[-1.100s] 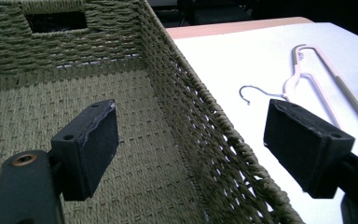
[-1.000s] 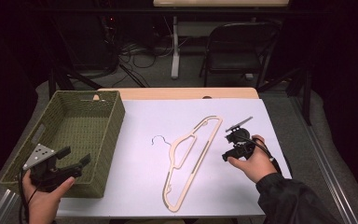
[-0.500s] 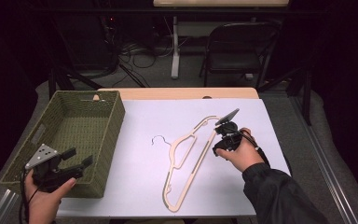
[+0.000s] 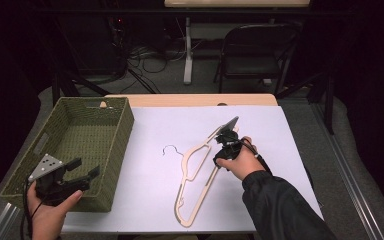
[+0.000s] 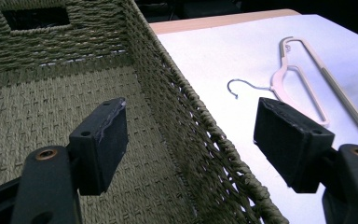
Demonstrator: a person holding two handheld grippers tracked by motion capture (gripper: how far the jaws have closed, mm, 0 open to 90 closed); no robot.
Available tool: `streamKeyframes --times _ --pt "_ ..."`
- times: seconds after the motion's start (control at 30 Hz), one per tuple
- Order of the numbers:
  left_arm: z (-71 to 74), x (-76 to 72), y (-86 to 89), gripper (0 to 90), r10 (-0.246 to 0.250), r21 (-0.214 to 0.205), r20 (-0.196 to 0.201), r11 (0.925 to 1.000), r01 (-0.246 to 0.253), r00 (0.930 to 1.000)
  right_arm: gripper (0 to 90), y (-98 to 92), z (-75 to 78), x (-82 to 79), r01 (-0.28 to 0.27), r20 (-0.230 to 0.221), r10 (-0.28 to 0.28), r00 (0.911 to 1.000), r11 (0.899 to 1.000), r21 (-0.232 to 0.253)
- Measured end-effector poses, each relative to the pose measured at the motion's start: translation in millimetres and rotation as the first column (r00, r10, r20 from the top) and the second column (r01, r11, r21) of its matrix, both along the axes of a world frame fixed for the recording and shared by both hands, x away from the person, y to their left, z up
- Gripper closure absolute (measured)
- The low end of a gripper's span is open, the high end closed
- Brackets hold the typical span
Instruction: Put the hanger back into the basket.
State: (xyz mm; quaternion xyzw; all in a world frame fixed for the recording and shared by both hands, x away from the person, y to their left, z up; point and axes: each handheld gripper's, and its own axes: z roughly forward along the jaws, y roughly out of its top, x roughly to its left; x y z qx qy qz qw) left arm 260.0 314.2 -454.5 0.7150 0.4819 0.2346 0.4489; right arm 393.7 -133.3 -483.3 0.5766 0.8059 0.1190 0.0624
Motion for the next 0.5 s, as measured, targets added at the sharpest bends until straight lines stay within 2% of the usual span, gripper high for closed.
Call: streamKeyframes --times 0.1,0.17,0.2,0.33,0.5 --pt "-0.2 0.0 0.2 26.0 0.002 -0.001 0.001 1.0000 -0.002 1.0000 37.1 6.9 -6.6 1.3 -0.010 -0.015 0.010 0.9998 1.000 -0.018" --pt "-0.1 -0.2 0.6 26.0 0.005 -0.001 0.001 1.0000 -0.005 1.0000 36.5 8.9 -9.8 2.2 -0.018 -0.017 0.018 0.9997 1.000 -0.012" --pt "-0.2 -0.4 0.8 26.0 0.006 -0.004 0.001 1.0000 -0.006 1.0000 36.5 10.0 -9.5 2.9 -0.021 -0.042 0.020 0.9989 1.000 -0.022" --pt "-0.4 -0.9 1.8 26.0 0.011 -0.004 -0.003 0.9999 -0.011 0.9999 36.2 12.5 -14.0 4.6 -0.018 -0.052 0.017 0.9985 1.000 -0.017" --pt "-0.9 -1.3 2.1 26.0 0.015 -0.008 -0.005 0.9999 -0.015 0.9999 34.4 15.1 -17.9 4.7 0.004 -0.033 -0.004 0.9994 1.000 -0.004"
